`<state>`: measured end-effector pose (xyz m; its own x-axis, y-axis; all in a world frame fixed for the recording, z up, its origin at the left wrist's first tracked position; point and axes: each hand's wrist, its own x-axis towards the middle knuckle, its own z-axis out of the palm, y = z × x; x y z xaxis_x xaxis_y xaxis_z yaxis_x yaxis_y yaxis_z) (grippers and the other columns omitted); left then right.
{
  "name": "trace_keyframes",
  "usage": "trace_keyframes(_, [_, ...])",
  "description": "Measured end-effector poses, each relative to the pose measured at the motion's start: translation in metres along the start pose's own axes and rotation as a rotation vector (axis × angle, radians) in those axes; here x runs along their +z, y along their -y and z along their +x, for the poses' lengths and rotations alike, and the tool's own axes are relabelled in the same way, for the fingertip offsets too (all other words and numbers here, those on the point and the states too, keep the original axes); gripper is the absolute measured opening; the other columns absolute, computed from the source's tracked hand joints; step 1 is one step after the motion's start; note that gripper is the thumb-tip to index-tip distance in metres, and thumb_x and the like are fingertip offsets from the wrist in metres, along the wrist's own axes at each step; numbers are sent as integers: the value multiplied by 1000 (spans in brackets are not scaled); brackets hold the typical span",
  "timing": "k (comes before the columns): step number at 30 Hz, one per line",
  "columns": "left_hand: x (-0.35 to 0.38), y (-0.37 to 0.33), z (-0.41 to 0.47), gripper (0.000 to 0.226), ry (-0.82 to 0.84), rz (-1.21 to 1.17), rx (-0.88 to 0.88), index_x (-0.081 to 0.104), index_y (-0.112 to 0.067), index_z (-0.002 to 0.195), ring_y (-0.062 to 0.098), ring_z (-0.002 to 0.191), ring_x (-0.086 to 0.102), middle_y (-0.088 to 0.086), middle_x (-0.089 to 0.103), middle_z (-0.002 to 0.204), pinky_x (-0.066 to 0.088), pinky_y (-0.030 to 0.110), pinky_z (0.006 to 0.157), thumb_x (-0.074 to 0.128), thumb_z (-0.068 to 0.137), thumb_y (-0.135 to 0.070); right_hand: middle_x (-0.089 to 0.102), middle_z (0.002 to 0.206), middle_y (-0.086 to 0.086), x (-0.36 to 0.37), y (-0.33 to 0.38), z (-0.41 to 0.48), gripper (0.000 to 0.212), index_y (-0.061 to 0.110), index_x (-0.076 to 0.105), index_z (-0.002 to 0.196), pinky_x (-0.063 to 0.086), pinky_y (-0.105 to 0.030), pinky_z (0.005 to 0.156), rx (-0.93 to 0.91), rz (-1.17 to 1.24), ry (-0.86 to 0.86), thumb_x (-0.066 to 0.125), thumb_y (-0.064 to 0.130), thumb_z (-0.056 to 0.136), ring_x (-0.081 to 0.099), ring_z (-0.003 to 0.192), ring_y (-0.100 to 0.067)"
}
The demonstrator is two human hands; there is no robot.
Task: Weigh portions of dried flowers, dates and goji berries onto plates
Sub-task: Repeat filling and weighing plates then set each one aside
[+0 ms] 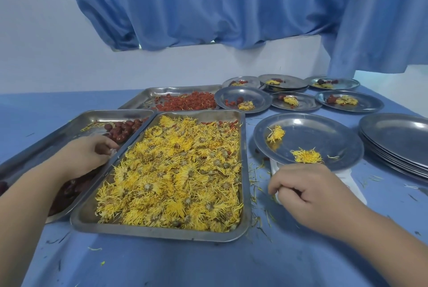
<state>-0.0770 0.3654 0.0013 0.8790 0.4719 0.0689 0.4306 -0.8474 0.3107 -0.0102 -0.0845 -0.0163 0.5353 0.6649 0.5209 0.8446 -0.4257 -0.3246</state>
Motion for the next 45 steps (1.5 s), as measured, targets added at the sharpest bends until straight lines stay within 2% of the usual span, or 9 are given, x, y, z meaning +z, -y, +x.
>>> trace_keyframes(6, [1, -13, -10, 29, -191, -232, 54, 65, -39, 97, 14, 82, 67, -7, 69, 93, 45, 25, 65, 72, 84, -14, 51, 57, 18, 0, 0, 0, 20, 22, 64, 64, 44, -24, 51, -7, 26, -17, 49, 10, 71, 49, 58, 1])
trace_keyframes(9, [-6, -39, -16, 24, -260, -611, 80, 68, -38, 97, 18, 76, 72, -2, 71, 94, 56, 28, 66, 70, 86, -17, 52, 57, 17, 1, -2, 1, 23, 22, 63, 64, 45, -25, 52, -6, 40, -29, 44, 15, 73, 49, 58, -1])
trace_keyframes(15, [2, -124, -16, 26, 8, -1045, 129, 64, -16, 112, 27, 93, 71, 15, 69, 109, 57, 20, 68, 63, 88, -4, 60, 60, 9, -5, -11, 2, 24, 20, 63, 63, 46, -26, 59, 92, 70, -71, 42, 13, 72, 56, 65, -10])
trace_keyframes(19, [20, -190, -19, 28, 102, -960, 258, 64, -18, 110, 21, 86, 71, 11, 69, 105, 56, 24, 71, 65, 86, -2, 61, 63, 22, -14, -21, -2, 29, 26, 66, 62, 38, -9, 56, 199, 156, -174, 47, 7, 72, 58, 65, -2])
trace_keyframes(25, [51, -272, -32, 30, 130, -725, 492, 66, -32, 102, -5, 76, 66, -8, 66, 99, 52, 10, 67, 65, 86, -8, 62, 56, -5, -31, -42, -1, 35, 32, 67, 63, 40, -25, 43, 388, 332, -355, 48, 5, 75, 49, 44, -11])
trace_keyframes(30, [68, -308, -35, 33, 155, -617, 608, 65, -35, 100, -7, 86, 61, -15, 65, 98, 49, 8, 77, 66, 84, -6, 62, 58, -4, -34, -47, -2, 35, 31, 67, 62, 40, -29, 44, 420, 348, -402, 50, 4, 77, 51, 49, -21])
trace_keyframes(36, [71, -308, -33, 31, 141, -536, 647, 65, -38, 98, -8, 93, 60, -20, 65, 102, 51, 15, 82, 74, 80, -15, 58, 55, 7, -27, -39, -2, 24, 23, 66, 63, 38, -21, 48, 278, 242, -340, 47, 9, 68, 51, 51, -9])
trace_keyframes(39, [61, -292, -24, 22, 106, -542, 635, 66, -40, 96, -11, 92, 60, -22, 66, 99, 46, 6, 73, 72, 83, -23, 58, 58, 8, -23, -36, -4, 23, 21, 66, 61, 36, -14, 50, 180, 215, -309, 47, 10, 70, 51, 54, -4])
trace_keyframes(45, [29, -240, 27, 12, 4, -426, 441, 64, -42, 95, -8, 81, 63, -26, 68, 89, 46, 18, 71, 62, 82, -41, 62, 62, 9, -39, -37, 29, 25, 20, 66, 67, 38, -13, 48, 116, 249, -129, 44, 10, 71, 55, 58, -7])
